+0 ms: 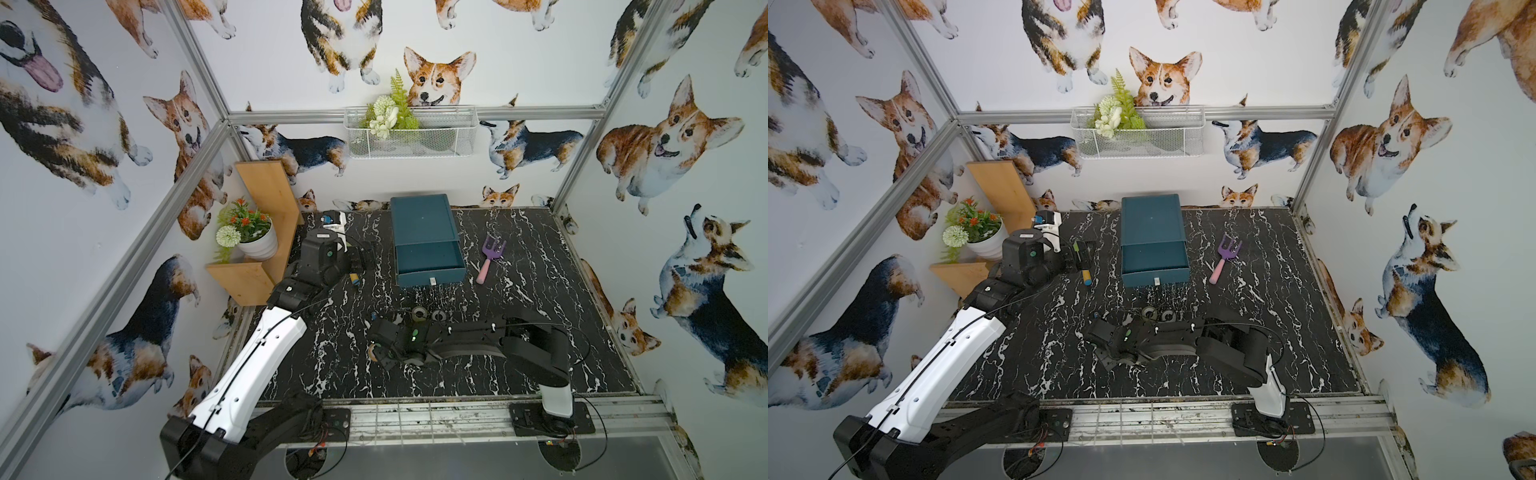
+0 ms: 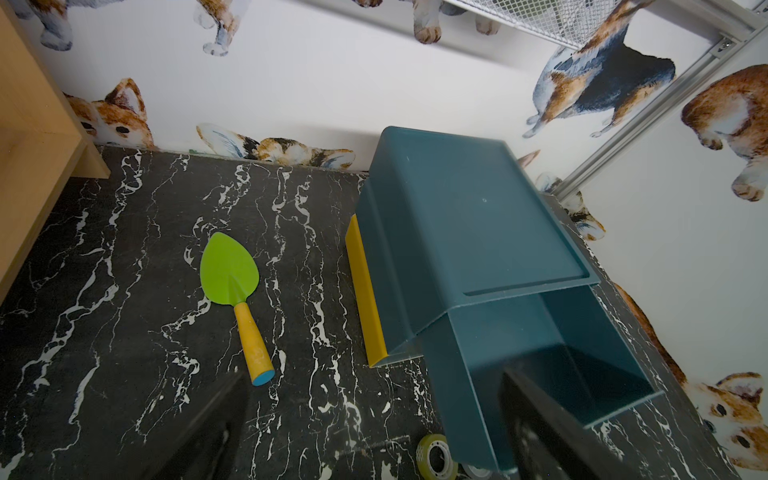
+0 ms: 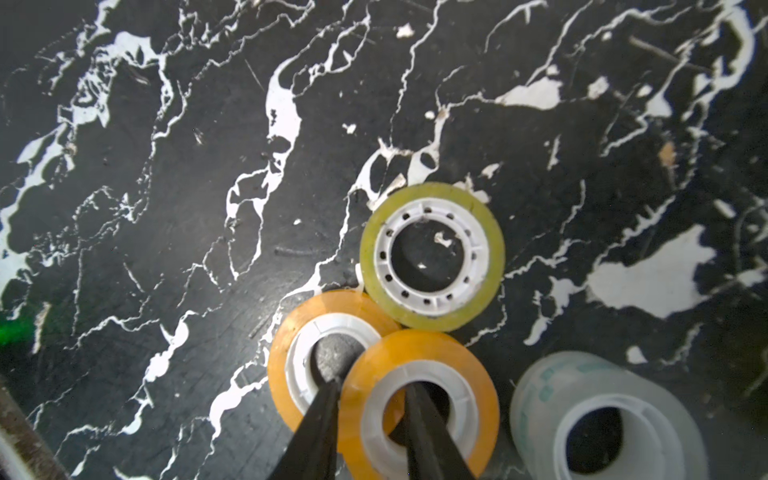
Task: Place the transparent tape into the drawer according to color
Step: Pick up the tape from the center of the board, then place the tape in the drawer.
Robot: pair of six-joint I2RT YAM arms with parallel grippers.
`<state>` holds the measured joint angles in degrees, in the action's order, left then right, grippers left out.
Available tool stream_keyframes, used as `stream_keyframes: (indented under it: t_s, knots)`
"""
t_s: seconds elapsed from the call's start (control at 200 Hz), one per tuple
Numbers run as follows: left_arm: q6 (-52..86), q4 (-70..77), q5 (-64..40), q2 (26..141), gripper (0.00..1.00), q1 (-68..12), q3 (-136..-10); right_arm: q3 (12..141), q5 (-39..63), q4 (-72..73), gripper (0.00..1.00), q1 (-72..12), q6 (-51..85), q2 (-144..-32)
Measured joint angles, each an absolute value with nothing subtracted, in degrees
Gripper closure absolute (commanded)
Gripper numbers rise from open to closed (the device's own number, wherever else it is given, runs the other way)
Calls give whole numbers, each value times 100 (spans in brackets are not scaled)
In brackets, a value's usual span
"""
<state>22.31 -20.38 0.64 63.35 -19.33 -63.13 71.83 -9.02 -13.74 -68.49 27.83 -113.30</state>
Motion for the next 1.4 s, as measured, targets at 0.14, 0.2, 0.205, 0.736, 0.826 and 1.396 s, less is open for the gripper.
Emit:
stream_keyframes:
  t_s: [0.14,0.2,0.205,0.736,0.826,1.396]
  knots:
    - [2231,-2036,60,6344,0,-1933,-6311,7122,-893,-1358,79,-6851,2783,-11251]
    - [2231,-2038,58,6361,0,-1933,-6311,7098,-886,-1376,82,-6849,2783,-11187]
    - [2231,-2038,58,6366,0,-1933,-6311,7096,-886,-1374,83,-6849,2783,-11179]
    - [2228,-2038,16,6390,1,-1933,-6311,6573,-744,-1181,99,-6812,2786,-9682]
    - [2231,-2038,16,6390,1,-1933,-6311,6578,-720,-1192,99,-6770,2790,-9395]
    - [2231,-2036,-30,6375,1,-1933,-6250,7065,-1057,-1420,99,-4521,2648,-7863]
